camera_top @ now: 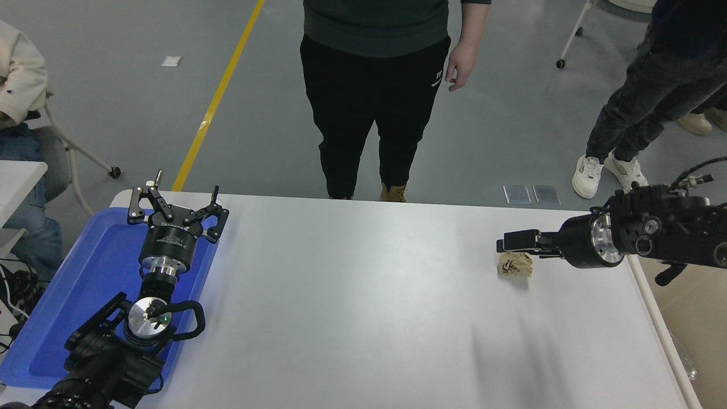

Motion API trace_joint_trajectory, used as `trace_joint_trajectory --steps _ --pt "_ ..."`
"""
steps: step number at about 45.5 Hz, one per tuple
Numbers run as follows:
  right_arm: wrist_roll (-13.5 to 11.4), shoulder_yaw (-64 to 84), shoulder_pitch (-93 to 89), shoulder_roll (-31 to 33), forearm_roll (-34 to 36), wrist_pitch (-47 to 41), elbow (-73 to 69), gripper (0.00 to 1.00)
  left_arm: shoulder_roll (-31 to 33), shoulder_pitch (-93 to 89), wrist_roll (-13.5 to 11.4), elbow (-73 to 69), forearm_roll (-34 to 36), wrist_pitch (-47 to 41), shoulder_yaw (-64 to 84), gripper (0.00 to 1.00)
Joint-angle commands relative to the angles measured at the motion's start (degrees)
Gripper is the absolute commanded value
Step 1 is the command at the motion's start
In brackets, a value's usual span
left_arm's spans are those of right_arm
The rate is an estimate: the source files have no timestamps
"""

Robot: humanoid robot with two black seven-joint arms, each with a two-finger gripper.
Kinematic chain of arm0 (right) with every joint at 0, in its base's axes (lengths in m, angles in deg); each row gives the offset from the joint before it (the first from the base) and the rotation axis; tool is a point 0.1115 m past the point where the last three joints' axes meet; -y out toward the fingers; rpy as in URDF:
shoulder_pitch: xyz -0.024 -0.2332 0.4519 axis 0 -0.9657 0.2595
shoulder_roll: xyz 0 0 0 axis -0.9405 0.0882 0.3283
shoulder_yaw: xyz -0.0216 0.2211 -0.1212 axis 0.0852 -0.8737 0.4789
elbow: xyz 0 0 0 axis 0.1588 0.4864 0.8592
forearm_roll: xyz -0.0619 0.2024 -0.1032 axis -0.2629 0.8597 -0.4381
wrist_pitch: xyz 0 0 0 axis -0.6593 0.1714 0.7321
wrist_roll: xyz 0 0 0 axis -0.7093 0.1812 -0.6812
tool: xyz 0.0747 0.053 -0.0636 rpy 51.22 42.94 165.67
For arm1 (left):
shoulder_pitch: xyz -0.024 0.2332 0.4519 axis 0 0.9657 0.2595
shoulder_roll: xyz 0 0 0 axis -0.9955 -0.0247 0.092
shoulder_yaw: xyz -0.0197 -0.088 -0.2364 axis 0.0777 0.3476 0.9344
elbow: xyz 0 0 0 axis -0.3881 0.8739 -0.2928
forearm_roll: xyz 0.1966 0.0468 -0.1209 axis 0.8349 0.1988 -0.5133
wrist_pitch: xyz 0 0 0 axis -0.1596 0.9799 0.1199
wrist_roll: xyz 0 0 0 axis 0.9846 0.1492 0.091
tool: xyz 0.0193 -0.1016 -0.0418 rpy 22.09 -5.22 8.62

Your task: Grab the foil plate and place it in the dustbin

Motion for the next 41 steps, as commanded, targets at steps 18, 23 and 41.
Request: trace_joint_trajectory --steps 18,23,41 --pt "-0.1 11.4 16.5 -1.7 3.2 -14.9 -4.8 1.00 0.0 0.0 0.0 0.0 0.0 0.0 0.0 1.00" --pt "-0.1 12.8 19.5 -2.8 3.5 -18.1 -6.8 1.00 0.0 0.0 0.0 0.0 0.1 0.0 0.0 1.00" --pt "-0.2 19.7 30.2 -10.1 12.5 -26.9 -13.1 1.00 0.0 0.0 0.0 0.0 0.1 0.0 0.0 1.00"
